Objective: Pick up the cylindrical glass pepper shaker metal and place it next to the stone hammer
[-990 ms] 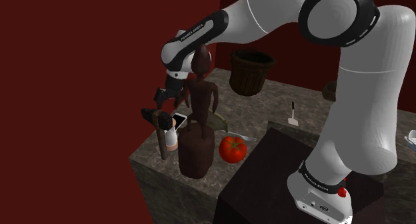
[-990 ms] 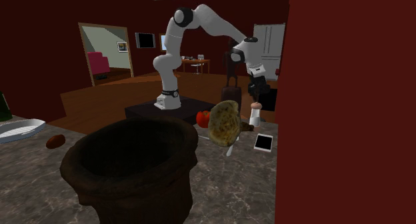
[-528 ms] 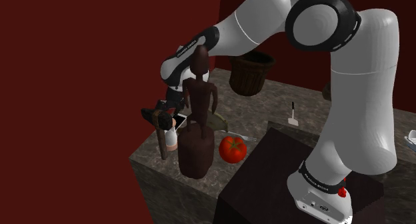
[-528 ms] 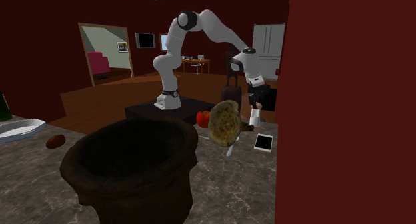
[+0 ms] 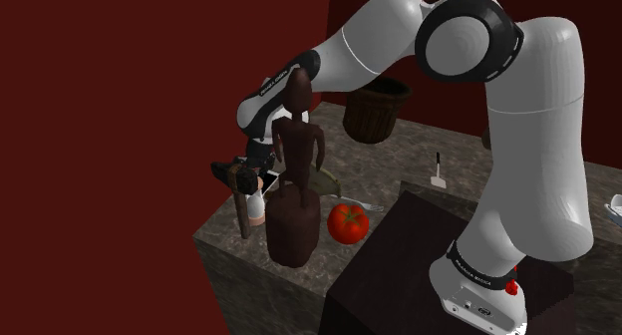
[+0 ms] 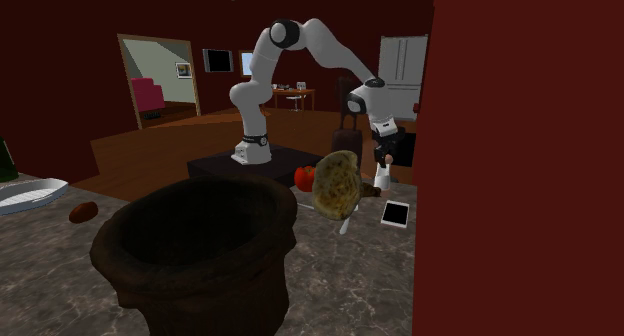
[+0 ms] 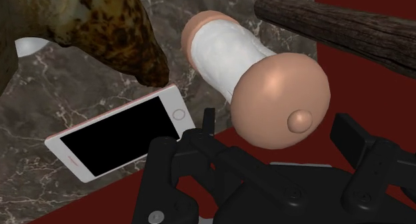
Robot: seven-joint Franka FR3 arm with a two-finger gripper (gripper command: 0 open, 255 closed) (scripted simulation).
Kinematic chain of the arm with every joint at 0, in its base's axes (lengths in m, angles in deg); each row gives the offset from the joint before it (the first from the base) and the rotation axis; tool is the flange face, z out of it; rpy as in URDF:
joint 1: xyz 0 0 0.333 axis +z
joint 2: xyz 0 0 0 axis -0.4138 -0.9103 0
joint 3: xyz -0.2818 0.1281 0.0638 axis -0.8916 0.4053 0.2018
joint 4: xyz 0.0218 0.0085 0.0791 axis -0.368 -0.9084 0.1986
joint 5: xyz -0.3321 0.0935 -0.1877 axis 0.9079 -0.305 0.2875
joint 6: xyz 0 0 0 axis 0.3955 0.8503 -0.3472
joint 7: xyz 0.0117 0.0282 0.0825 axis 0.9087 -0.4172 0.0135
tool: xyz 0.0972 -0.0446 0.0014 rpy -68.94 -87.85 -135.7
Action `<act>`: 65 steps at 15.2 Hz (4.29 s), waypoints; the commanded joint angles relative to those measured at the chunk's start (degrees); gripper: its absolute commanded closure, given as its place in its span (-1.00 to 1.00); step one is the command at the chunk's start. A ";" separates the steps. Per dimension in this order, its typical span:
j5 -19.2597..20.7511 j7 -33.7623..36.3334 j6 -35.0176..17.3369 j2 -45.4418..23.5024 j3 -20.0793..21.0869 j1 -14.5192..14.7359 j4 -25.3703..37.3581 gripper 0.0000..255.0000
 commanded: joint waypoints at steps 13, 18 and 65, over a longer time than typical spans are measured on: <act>-0.01 -0.02 -0.02 -0.03 0.01 0.01 -0.01 1.00; 1.70 1.97 2.44 2.80 -0.95 0.59 -0.18 1.00; 13.77 17.32 30.56 18.76 -4.99 2.04 14.17 1.00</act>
